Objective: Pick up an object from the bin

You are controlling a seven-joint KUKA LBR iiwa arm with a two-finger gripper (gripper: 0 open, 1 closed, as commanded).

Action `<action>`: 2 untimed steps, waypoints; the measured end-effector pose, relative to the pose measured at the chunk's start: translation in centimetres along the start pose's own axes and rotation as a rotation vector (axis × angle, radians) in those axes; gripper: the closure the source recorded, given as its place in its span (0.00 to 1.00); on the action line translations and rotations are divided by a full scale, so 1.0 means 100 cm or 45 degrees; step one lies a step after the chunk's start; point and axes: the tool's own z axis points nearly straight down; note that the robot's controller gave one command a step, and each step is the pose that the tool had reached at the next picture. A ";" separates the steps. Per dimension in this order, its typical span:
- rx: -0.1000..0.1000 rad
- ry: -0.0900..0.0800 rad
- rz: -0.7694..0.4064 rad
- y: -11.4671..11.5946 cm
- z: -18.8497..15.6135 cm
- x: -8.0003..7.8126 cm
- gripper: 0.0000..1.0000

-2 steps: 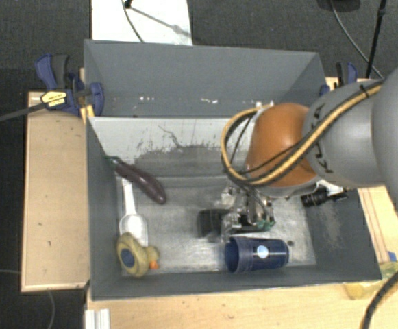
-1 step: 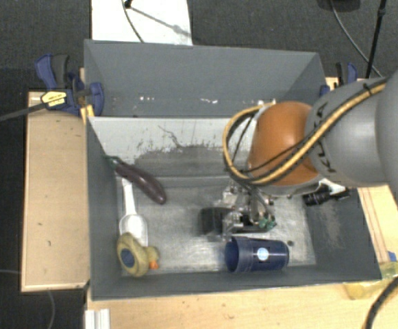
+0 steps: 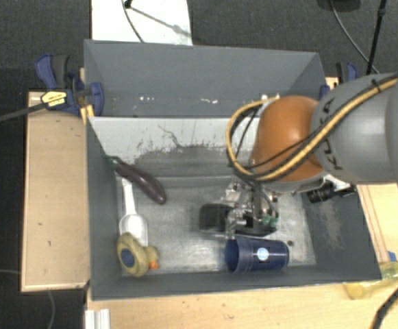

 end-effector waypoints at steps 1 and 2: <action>-0.001 -0.003 0.000 0.000 -0.021 0.000 1.00; -0.003 -0.012 0.000 0.000 -0.035 -0.002 1.00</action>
Offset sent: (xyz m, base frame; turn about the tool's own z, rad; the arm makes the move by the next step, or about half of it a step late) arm 0.0001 -0.0002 0.0062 0.0000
